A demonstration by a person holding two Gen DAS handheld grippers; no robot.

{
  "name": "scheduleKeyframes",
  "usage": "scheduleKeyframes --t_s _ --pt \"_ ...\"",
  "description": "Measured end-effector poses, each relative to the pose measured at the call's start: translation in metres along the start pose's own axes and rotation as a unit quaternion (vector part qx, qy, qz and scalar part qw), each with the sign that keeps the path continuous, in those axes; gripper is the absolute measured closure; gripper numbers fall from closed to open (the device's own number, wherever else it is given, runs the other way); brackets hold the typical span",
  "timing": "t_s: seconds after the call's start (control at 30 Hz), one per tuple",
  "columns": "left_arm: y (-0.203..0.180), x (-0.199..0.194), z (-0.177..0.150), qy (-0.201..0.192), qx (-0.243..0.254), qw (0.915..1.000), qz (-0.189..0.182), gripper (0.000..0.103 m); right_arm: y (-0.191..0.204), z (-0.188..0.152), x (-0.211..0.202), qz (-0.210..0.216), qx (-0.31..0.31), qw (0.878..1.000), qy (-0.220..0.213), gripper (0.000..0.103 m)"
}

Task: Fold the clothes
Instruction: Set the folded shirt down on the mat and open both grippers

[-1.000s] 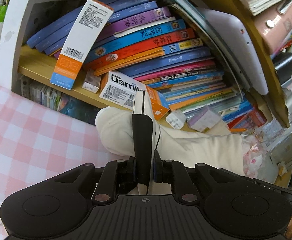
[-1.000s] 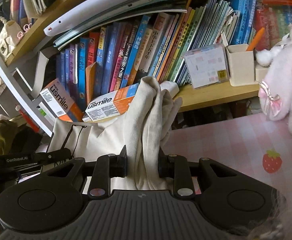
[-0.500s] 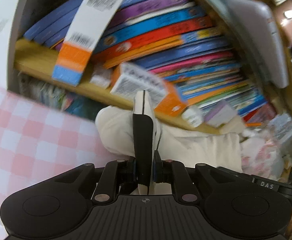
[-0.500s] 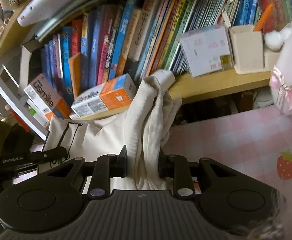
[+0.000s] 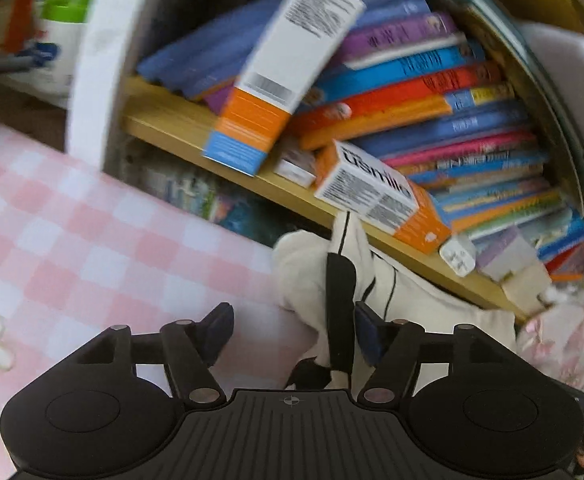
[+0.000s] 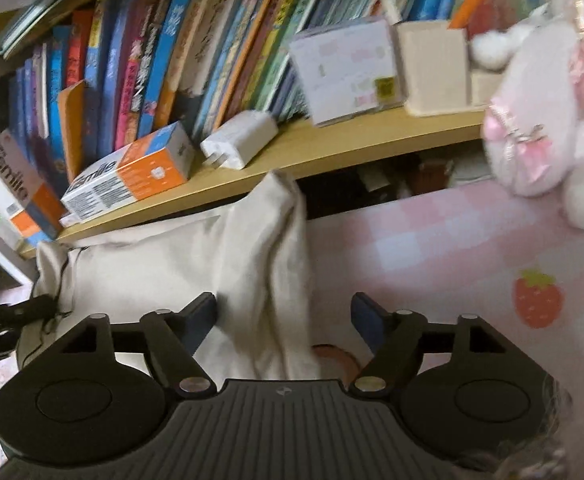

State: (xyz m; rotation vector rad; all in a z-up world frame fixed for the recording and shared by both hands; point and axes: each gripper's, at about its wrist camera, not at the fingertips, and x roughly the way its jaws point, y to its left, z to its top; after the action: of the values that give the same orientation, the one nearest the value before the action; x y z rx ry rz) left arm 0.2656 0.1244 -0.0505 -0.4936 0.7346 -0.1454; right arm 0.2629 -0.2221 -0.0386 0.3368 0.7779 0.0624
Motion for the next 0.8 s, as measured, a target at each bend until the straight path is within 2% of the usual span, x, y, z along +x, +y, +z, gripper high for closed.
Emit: scheduleKeyframes --t_s 0.17,0.3,0.47,0.6,0.8 --pt "-0.009 -0.021 -0.011 -0.012 0.017 0.9997 0.016 0.034 0.000 -0.008 -0.024 -0.018 -0.002 0.999 -0.027 0.024" --pt "-0.024 -0.038 -0.024 -0.016 0.045 0.9985 0.028 0.031 0.010 -0.018 -0.042 -0.022 -0.029 0.998 -0.042 0.022" --pt "-0.043 -0.062 -0.042 -0.022 0.074 0.9960 0.046 0.027 0.019 -0.026 -0.063 0.000 -0.026 0.999 -0.046 0.018" --pt "-0.057 -0.082 -0.057 -0.032 0.087 0.9942 0.055 0.022 0.027 -0.034 -0.084 0.001 -0.050 0.997 -0.057 0.017" --pt "-0.079 -0.103 -0.082 -0.041 0.116 0.9891 0.081 0.018 0.030 -0.057 -0.114 -0.023 -0.108 0.991 -0.071 0.014"
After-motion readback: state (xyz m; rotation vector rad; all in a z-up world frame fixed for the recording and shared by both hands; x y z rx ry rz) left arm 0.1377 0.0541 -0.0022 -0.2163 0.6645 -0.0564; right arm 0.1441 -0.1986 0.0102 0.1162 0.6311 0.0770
